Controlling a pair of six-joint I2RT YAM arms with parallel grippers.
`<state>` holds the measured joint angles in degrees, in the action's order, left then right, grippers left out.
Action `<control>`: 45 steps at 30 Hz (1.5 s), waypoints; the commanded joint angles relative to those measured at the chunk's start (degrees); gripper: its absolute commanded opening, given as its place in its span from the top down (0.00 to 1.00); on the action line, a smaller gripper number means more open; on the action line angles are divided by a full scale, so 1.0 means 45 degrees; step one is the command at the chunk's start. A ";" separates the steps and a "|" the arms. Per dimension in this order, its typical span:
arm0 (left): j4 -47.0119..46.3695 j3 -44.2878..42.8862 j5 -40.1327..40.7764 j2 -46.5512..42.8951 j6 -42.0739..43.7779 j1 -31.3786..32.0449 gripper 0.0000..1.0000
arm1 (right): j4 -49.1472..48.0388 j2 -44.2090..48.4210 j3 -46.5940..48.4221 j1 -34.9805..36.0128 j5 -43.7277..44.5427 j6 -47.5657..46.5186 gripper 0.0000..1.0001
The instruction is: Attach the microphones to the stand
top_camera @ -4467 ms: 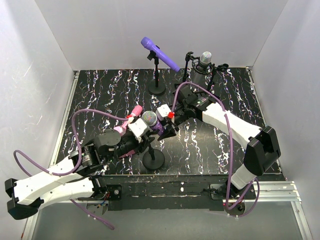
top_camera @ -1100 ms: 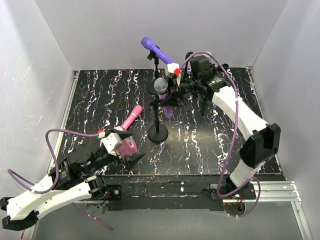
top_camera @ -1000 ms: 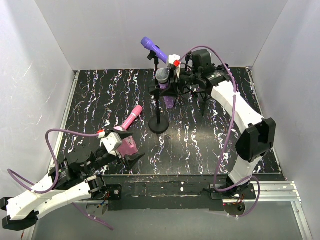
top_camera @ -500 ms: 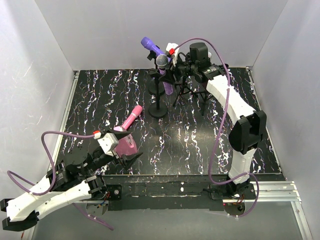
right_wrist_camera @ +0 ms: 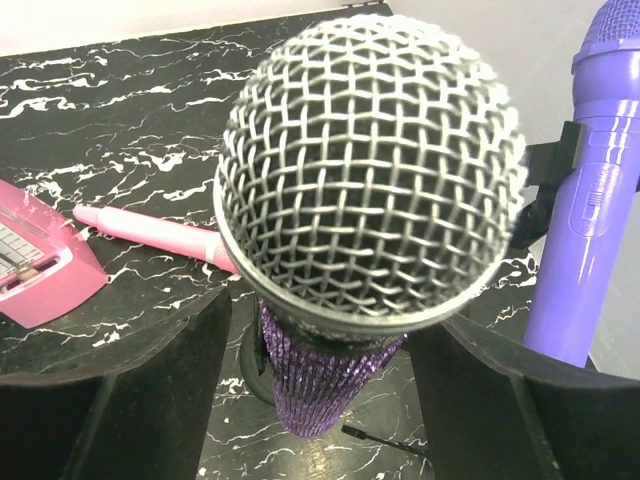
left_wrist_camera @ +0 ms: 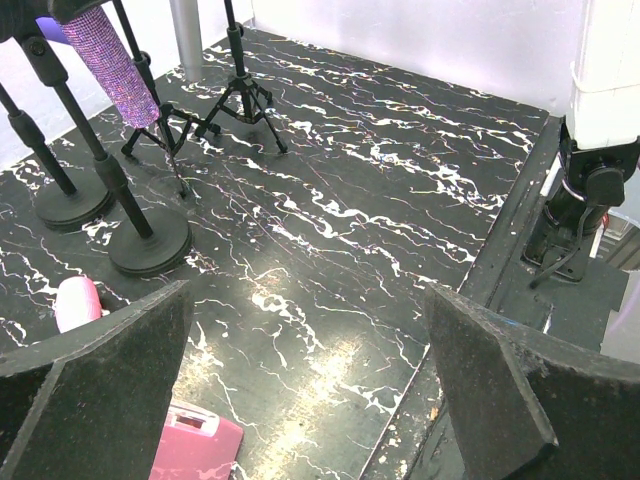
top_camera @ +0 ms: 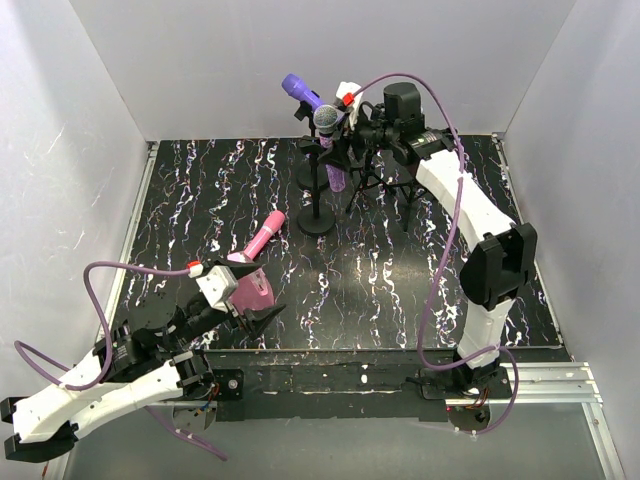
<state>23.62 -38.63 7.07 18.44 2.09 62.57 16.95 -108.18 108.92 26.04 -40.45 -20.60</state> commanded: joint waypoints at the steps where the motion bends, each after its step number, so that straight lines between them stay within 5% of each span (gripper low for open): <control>1: 0.0142 -0.0458 0.0030 0.0064 -0.0034 -0.0056 0.02 | -0.0310 0.1246 -0.0182 -0.0103 0.0004 0.0242 0.21; 21: -0.0151 -0.1180 0.0400 0.1155 0.0297 -0.0056 0.02 | 0.1934 0.5638 -0.3422 -0.1196 -0.1460 -0.0637 0.13; 41: -0.0736 -0.3464 0.5478 0.4689 0.1821 -0.0114 0.02 | 0.1586 1.0700 -0.8813 -0.6977 -0.2984 0.2038 0.13; 45: -0.0971 -0.3836 0.4917 0.5452 0.1803 -0.1398 0.02 | 0.1059 1.0876 -0.9224 -0.7271 -0.2965 0.2429 0.13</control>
<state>21.74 -52.64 28.10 40.77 9.04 61.21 26.33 -60.88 68.53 -5.58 -51.86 -13.26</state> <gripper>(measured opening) 0.981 0.872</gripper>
